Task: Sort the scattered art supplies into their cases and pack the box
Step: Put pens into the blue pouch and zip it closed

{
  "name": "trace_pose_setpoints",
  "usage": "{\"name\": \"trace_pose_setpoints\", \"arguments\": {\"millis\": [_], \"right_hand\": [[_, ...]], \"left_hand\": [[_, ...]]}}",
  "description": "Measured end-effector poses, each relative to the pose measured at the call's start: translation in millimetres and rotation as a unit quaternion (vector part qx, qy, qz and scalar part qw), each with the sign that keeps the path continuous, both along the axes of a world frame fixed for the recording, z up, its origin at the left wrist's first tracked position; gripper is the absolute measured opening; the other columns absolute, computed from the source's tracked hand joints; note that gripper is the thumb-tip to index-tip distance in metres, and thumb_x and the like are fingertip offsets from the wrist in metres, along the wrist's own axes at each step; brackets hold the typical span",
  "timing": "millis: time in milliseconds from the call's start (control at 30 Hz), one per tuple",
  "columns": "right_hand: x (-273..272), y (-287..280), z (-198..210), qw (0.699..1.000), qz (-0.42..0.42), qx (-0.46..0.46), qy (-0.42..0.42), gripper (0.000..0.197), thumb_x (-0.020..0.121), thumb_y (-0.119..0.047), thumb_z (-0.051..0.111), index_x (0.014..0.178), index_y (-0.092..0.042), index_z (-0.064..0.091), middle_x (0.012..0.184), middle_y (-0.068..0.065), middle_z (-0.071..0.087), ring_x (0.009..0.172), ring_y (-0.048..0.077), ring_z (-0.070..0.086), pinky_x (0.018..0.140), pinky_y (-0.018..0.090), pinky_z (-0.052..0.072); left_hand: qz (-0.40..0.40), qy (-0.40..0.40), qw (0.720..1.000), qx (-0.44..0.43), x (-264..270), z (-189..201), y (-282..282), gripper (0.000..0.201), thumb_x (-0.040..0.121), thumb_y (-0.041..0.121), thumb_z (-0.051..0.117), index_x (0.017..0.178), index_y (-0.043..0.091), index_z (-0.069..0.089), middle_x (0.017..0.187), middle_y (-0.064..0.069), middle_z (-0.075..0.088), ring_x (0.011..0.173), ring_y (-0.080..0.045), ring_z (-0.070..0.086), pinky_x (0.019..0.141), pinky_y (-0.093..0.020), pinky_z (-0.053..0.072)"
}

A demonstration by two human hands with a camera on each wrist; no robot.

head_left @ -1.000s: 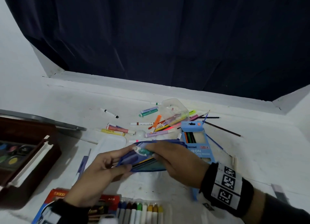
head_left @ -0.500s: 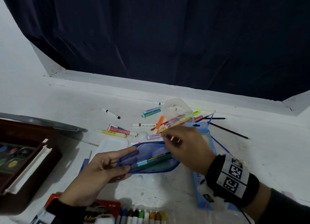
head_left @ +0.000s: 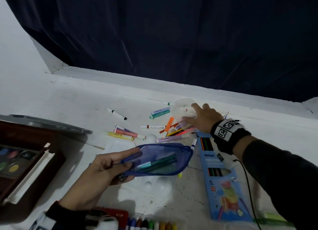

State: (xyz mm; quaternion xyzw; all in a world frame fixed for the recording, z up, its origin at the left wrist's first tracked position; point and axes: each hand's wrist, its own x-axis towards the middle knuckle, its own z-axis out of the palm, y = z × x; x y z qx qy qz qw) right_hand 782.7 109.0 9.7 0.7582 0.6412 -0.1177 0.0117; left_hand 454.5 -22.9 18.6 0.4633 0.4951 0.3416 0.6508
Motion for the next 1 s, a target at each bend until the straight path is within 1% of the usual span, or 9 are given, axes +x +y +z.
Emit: {"name": "trace_pose_setpoints", "arguments": {"millis": [100, 267, 433, 500, 600, 700, 800, 900, 1000], "right_hand": [[-1.4, 2.0, -10.4, 0.999, -0.004, 0.003, 0.039, 0.084, 0.08, -0.076, 0.051, 0.145, -0.029, 0.025, 0.134, 0.016, 0.043, 0.119, 0.038, 0.052, 0.096, 0.046, 0.048], [12.0, -9.3, -11.0, 0.99, -0.048, 0.076, 0.111, 0.066, 0.085, -0.066, 0.052, 0.135, -0.029, 0.031, 0.122, 0.014, 0.042, 0.107, 0.038, 0.056, 0.09, 0.045, 0.051], [47.9, -34.9, -4.7, 0.983, -0.103, 0.105, 0.112, 0.058, 0.089, -0.059, 0.053, 0.132, -0.024, 0.035, 0.115, 0.014, 0.04, 0.104, 0.04, 0.055, 0.089, 0.046, 0.051], [59.4, -49.0, -6.2, 0.986, -0.098, 0.114, 0.076, 0.057, 0.091, -0.052, 0.055, 0.135, -0.022, 0.036, 0.119, 0.019, 0.04, 0.106, 0.043, 0.053, 0.089, 0.046, 0.049], [71.9, -66.3, -9.0, 0.988, -0.095, 0.114, 0.032, 0.051, 0.095, -0.037, 0.057, 0.138, -0.019, 0.038, 0.125, 0.024, 0.038, 0.108, 0.045, 0.048, 0.089, 0.047, 0.047], [80.3, -77.2, -11.0, 0.975, -0.173, 0.127, 0.052, 0.057, 0.094, -0.045, 0.055, 0.137, -0.012, 0.036, 0.119, 0.024, 0.04, 0.11, 0.046, 0.049, 0.088, 0.047, 0.046], [84.8, -87.3, -14.7, 0.974, -0.205, 0.091, 0.035, 0.055, 0.097, -0.04, 0.05, 0.138, -0.005, 0.035, 0.124, 0.026, 0.039, 0.117, 0.045, 0.044, 0.091, 0.046, 0.044], [81.0, -95.3, -13.8, 0.979, -0.19, 0.072, 0.032, 0.057, 0.098, -0.037, 0.046, 0.144, -0.006, 0.03, 0.134, 0.026, 0.035, 0.125, 0.044, 0.037, 0.1, 0.046, 0.039], [63.8, -96.8, -9.4, 0.984, -0.147, 0.09, 0.035, 0.058, 0.097, -0.04, 0.046, 0.146, -0.012, 0.03, 0.141, 0.02, 0.035, 0.127, 0.041, 0.038, 0.1, 0.044, 0.041]], "left_hand": [[-0.002, -0.003, 1.0, 0.001, 2.9, -1.0, 5.7, 0.037, 0.093, 0.0, 0.059, 0.111, 0.027, 0.078, 0.116, -0.002, 0.074, 0.109, -0.021, 0.07, 0.079, -0.026, 0.058], [-0.004, -0.017, 1.0, 0.002, 16.7, 0.7, 16.3, 0.037, 0.091, 0.0, 0.06, 0.108, 0.026, 0.079, 0.116, -0.002, 0.074, 0.107, -0.023, 0.071, 0.082, -0.031, 0.06], [-0.028, -0.011, 1.0, 0.006, 30.2, 4.8, 18.9, 0.04, 0.093, -0.001, 0.057, 0.107, 0.03, 0.079, 0.116, 0.0, 0.075, 0.107, -0.02, 0.071, 0.088, -0.035, 0.059], [-0.035, -0.013, 0.999, 0.002, 36.0, 6.3, 19.6, 0.04, 0.094, -0.002, 0.057, 0.107, 0.028, 0.079, 0.116, 0.0, 0.075, 0.107, -0.02, 0.071, 0.085, -0.033, 0.06], [-0.047, -0.005, 0.999, -0.002, 43.9, 7.6, 19.8, 0.037, 0.094, -0.002, 0.056, 0.112, 0.023, 0.078, 0.116, 0.001, 0.074, 0.108, -0.019, 0.071, 0.091, -0.038, 0.057], [-0.061, 0.006, 0.998, -0.001, 48.6, 8.0, 20.0, 0.036, 0.095, 0.0, 0.056, 0.118, 0.021, 0.074, 0.117, 0.0, 0.074, 0.108, -0.02, 0.071, 0.09, -0.037, 0.058], [-0.059, 0.005, 0.998, -0.006, 50.7, 7.1, 20.2, 0.037, 0.095, -0.001, 0.055, 0.12, 0.019, 0.073, 0.117, 0.0, 0.074, 0.107, -0.02, 0.071, 0.083, -0.03, 0.06], [-0.055, 0.006, 0.998, -0.007, 51.8, 6.2, 20.2, 0.036, 0.095, -0.002, 0.056, 0.119, 0.018, 0.073, 0.116, 0.0, 0.075, 0.105, -0.019, 0.072, 0.078, -0.028, 0.061], [-0.056, 0.006, 0.998, -0.009, 50.9, 5.2, 21.4, 0.036, 0.094, -0.002, 0.056, 0.117, 0.019, 0.074, 0.116, -0.001, 0.074, 0.105, -0.02, 0.072, 0.082, -0.03, 0.061]]}}
